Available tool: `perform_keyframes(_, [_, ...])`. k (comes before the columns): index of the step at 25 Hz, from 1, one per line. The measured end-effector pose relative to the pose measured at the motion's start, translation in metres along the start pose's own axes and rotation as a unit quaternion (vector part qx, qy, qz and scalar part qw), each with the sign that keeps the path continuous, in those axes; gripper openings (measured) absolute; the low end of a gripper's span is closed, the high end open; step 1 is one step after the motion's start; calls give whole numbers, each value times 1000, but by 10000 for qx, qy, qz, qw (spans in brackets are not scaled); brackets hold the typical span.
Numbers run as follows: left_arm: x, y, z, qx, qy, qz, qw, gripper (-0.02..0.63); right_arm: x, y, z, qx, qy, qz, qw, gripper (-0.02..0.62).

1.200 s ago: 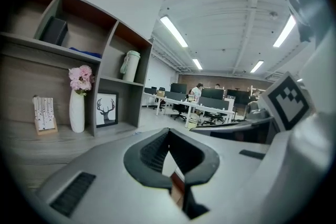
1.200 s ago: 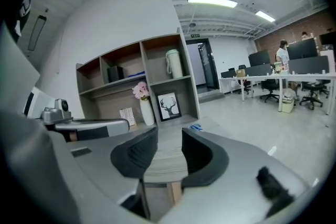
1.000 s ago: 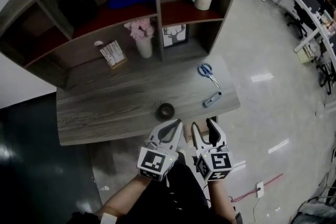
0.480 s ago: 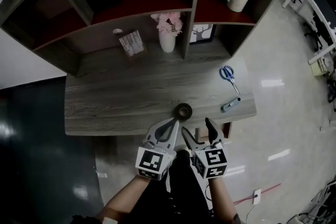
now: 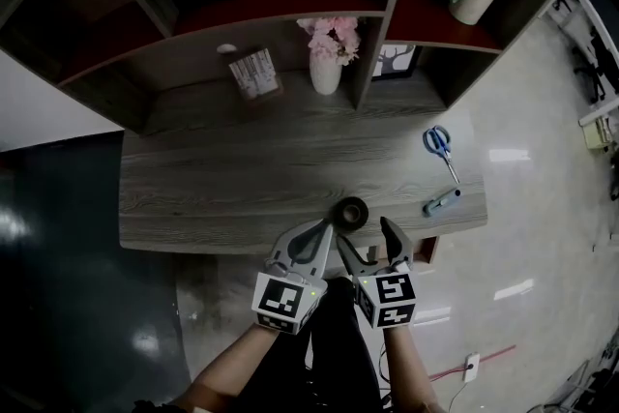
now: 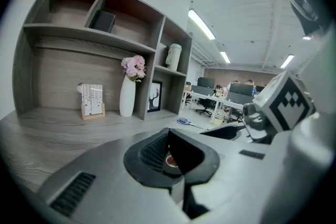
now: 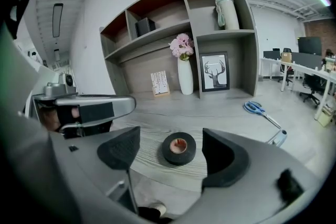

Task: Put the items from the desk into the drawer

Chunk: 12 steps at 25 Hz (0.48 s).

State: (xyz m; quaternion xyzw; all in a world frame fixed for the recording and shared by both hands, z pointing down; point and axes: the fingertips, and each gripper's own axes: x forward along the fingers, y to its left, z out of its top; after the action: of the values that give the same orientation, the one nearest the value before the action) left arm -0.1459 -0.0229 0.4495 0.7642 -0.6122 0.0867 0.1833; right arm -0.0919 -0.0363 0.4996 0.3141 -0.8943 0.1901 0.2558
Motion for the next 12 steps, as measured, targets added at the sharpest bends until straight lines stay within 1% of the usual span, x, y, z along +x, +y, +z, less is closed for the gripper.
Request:
perform_keyframes(4, [9,6,-9,-64,-39,-54,10000,9,14,-2,-9,-142,114,-40,9998,353])
perform_keyframes(8, [17,16,-15,-108,-46,-27,9999,9,29,-4,-15,-78,190,-36,9998,353])
perform_keyframes(12, [22,24,-23,-76,136,-25,9999,9,44,-6,-20,-65,237,-62,9997,353])
